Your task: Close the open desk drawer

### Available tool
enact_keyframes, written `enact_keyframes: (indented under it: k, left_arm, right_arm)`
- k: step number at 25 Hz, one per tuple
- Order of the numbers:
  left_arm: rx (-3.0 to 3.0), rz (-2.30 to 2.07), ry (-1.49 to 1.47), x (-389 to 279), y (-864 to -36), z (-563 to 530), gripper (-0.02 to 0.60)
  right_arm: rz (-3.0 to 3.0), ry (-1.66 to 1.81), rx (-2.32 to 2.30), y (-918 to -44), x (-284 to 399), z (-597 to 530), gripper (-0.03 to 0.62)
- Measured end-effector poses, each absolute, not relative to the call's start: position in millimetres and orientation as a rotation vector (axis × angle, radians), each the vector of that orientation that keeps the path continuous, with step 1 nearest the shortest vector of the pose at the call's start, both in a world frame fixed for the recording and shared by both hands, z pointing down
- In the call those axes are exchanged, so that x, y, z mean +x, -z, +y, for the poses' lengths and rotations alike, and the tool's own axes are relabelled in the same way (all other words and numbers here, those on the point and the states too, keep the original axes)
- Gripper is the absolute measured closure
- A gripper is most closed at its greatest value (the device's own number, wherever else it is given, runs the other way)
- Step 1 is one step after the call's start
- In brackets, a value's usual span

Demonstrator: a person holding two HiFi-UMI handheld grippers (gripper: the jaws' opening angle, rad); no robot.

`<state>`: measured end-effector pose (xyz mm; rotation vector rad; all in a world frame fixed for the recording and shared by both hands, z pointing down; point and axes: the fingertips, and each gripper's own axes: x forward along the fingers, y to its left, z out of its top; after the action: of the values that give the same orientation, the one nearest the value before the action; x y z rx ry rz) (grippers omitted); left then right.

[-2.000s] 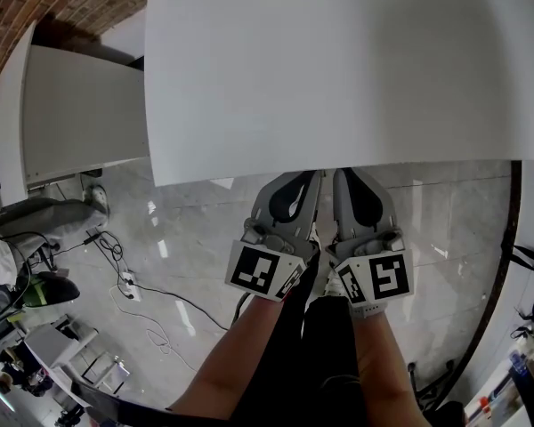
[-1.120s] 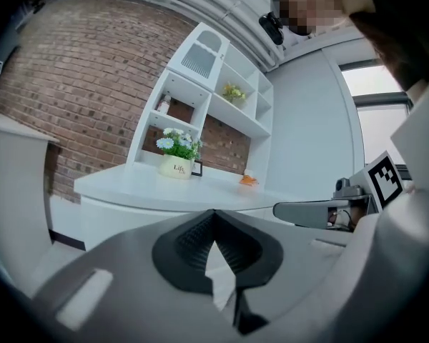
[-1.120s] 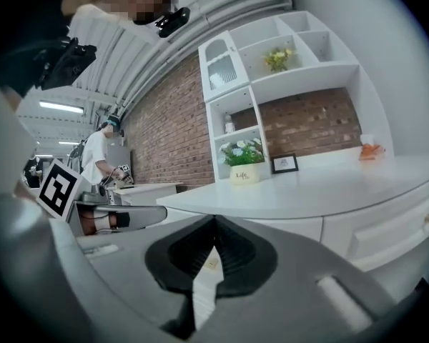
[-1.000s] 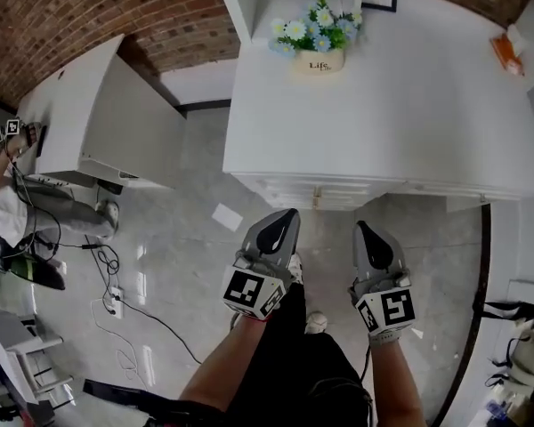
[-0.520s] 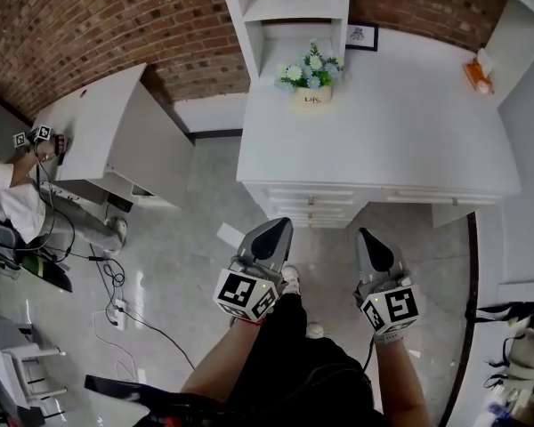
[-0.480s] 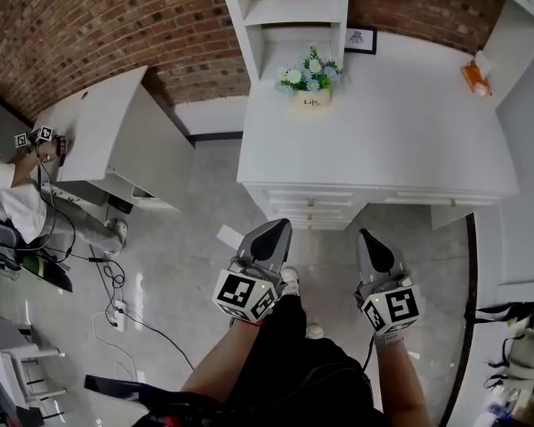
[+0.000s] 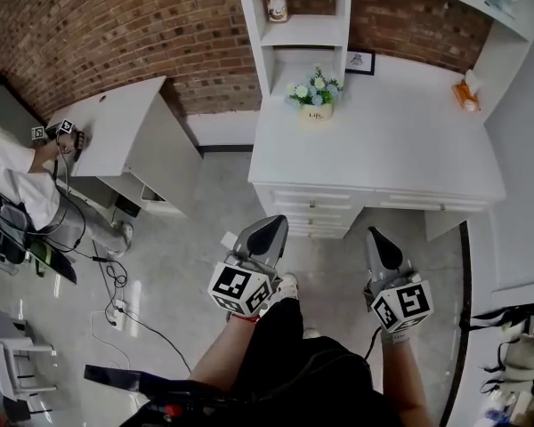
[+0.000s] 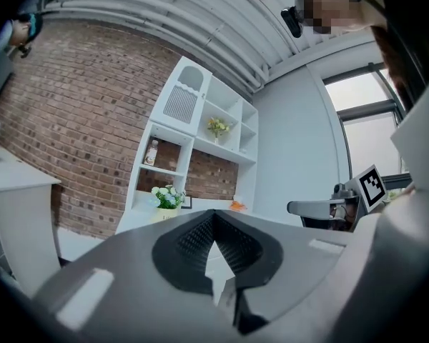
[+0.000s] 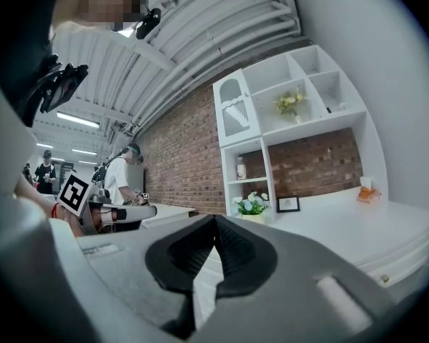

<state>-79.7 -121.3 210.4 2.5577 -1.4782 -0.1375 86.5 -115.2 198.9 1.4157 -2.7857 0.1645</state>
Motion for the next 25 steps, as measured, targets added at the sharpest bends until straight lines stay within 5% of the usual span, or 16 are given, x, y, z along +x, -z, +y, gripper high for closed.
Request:
enact_keyframes:
  k: [25]
  left_arm:
    - [2.515, -1.615, 0.206, -104.7, -149.1, -32.3, 0.580]
  right_arm:
    - [-2.894, -0.111, 1.396, -132.3, 98.4, -30.2, 0.592]
